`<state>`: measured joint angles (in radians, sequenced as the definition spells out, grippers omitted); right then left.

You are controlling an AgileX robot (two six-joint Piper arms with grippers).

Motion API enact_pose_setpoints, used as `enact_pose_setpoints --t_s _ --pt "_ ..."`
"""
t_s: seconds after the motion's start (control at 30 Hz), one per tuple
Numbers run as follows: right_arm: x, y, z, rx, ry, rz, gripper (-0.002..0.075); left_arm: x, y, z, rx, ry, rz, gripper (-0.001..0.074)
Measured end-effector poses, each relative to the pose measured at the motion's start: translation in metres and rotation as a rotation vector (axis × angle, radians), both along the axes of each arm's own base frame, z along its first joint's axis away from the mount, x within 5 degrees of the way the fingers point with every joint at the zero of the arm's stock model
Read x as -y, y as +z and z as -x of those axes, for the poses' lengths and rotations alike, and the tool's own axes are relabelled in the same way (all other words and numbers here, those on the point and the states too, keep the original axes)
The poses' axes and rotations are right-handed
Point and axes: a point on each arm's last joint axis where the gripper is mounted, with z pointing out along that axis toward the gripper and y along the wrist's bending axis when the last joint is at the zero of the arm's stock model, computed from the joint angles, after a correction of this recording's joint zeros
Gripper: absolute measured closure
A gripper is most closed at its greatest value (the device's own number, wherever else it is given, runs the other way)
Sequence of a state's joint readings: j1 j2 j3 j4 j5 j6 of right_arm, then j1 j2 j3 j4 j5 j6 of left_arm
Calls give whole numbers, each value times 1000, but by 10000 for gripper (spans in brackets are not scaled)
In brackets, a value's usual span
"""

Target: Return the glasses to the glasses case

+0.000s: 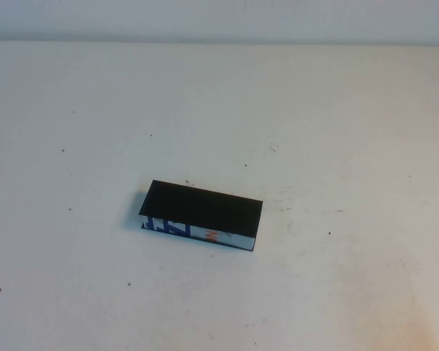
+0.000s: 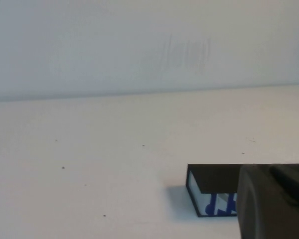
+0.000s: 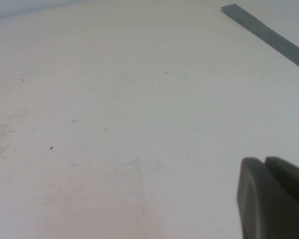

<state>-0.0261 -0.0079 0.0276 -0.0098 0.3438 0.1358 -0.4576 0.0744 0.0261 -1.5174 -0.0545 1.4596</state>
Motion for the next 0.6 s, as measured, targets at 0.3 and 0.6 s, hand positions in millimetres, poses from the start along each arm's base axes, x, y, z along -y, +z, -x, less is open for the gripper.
enact_pose_setpoints --t_s 0.3,0.6 --pt "0 0 0 0 0 0 737 -8 10 -2 137 115 -53 736" --pt "0 0 0 -2 0 0 737 -14 -4 1 5 249 -109 736"
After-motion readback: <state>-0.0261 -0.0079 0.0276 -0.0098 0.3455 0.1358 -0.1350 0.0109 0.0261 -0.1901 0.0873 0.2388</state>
